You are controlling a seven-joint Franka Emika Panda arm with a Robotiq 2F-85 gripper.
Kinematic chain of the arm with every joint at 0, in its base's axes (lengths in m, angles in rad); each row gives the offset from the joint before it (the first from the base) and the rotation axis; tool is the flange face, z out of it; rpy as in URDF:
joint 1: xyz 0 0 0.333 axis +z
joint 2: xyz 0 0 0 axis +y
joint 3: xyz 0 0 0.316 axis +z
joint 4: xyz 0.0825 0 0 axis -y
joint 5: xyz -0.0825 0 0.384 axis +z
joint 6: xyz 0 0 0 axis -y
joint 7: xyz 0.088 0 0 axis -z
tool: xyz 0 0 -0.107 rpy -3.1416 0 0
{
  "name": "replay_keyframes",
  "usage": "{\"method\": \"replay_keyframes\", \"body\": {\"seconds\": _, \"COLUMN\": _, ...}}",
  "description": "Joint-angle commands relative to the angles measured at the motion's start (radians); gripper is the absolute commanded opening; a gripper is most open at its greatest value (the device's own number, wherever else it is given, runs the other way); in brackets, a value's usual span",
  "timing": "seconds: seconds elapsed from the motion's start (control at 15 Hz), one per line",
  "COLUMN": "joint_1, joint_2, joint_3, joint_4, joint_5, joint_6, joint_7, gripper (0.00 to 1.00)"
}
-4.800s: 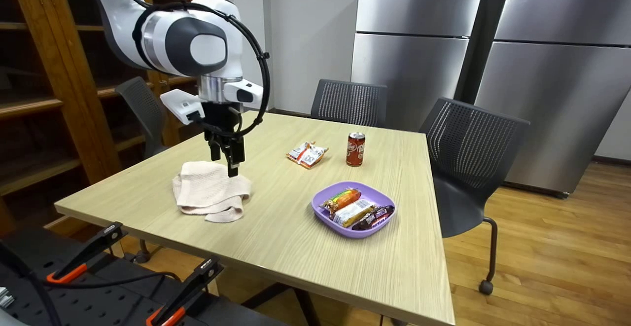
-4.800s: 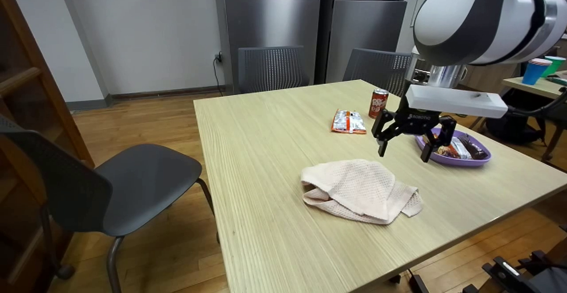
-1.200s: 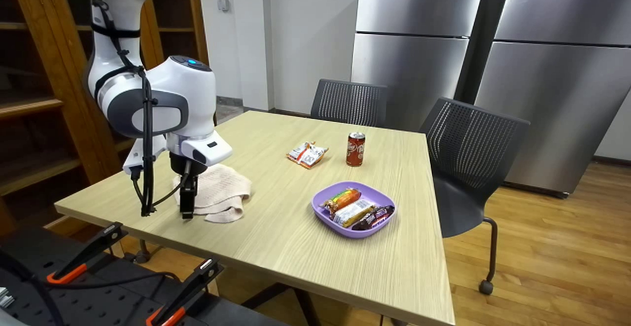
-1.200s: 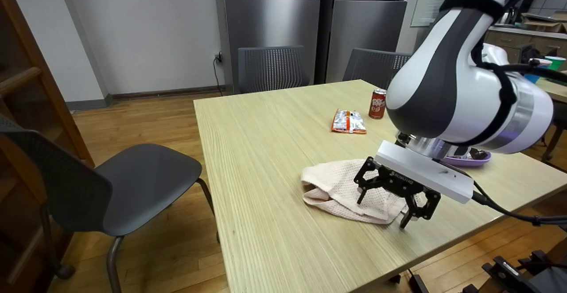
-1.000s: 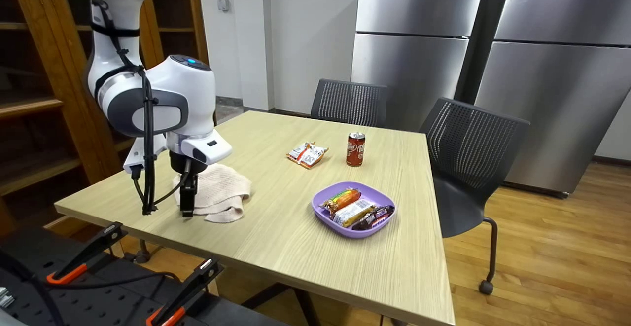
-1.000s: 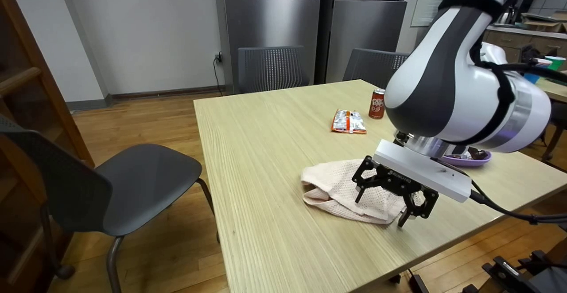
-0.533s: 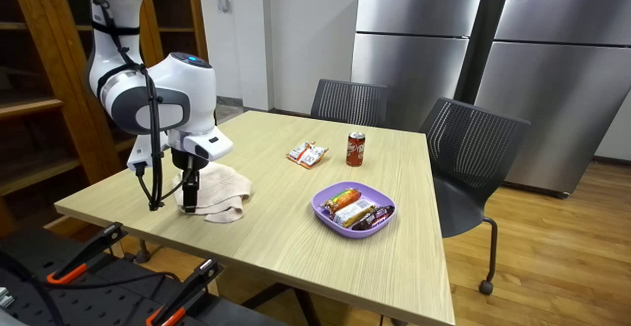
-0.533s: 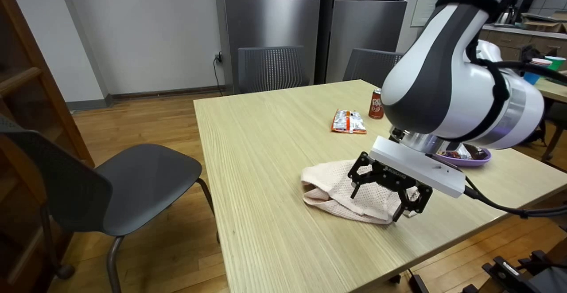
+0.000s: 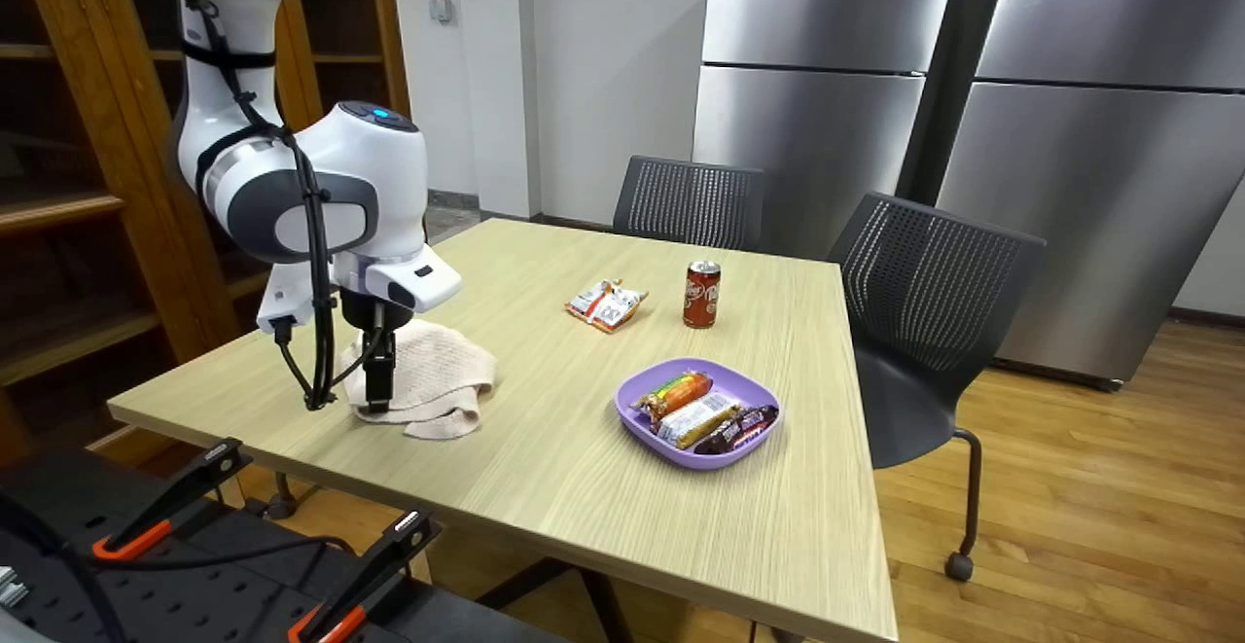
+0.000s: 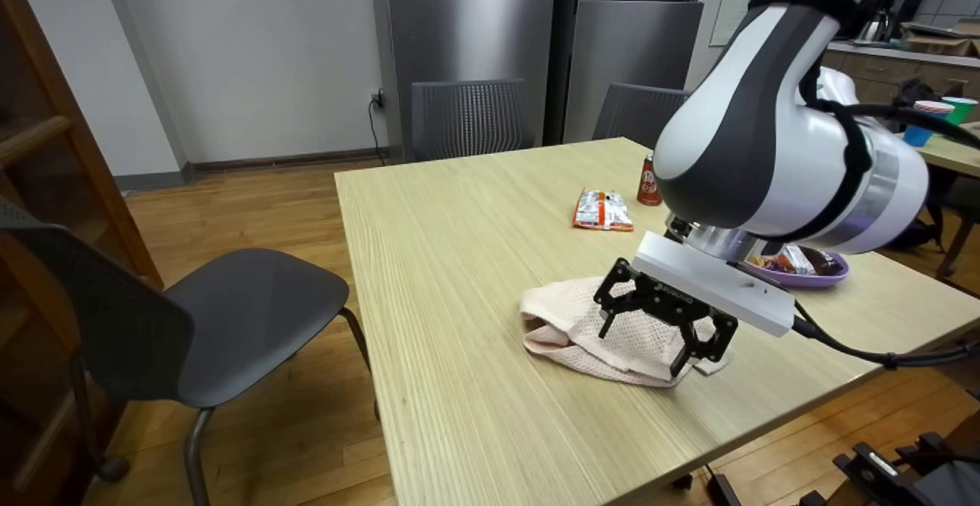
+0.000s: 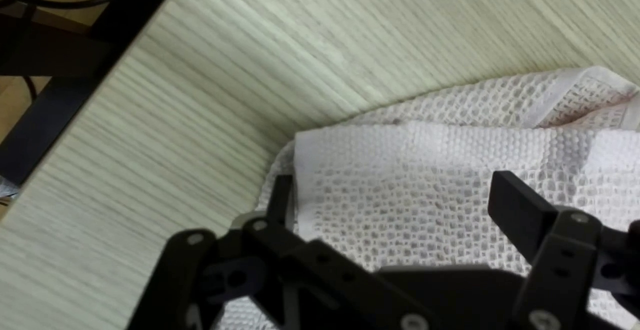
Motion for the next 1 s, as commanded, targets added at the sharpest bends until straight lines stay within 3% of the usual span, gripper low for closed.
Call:
{"method": "replay_keyframes", "body": {"seconds": 0.0, "joint_1": -0.017, "joint_2": 0.015, "joint_3": 0.019, "joint_4": 0.006, "joint_5": -0.009, "joint_6": 0.006, "joint_7": -0.008, "gripper": 1.0}}
{"method": "replay_keyframes", "body": {"seconds": 0.07, "joint_1": -0.019, "joint_2": 0.017, "joint_3": 0.02, "joint_4": 0.005, "joint_5": -0.009, "joint_6": 0.007, "joint_7": -0.008, "gripper": 1.0}}
{"method": "replay_keyframes", "body": {"seconds": 0.13, "joint_1": -0.019, "joint_2": 0.018, "joint_3": 0.02, "joint_4": 0.004, "joint_5": -0.009, "joint_6": 0.008, "joint_7": -0.008, "gripper": 0.75}}
{"method": "replay_keyframes", "body": {"seconds": 0.27, "joint_1": -0.023, "joint_2": 0.019, "joint_3": 0.023, "joint_4": 0.002, "joint_5": -0.009, "joint_6": 0.01, "joint_7": -0.008, "gripper": 0.66}}
{"method": "replay_keyframes", "body": {"seconds": 0.8, "joint_1": -0.027, "joint_2": -0.002, "joint_3": 0.021, "joint_4": -0.013, "joint_5": -0.008, "joint_6": 0.008, "joint_7": -0.008, "gripper": 0.03}}
{"method": "replay_keyframes", "body": {"seconds": 0.93, "joint_1": -0.028, "joint_2": -0.012, "joint_3": 0.02, "joint_4": -0.018, "joint_5": -0.008, "joint_6": 0.007, "joint_7": -0.008, "gripper": 0.0}}
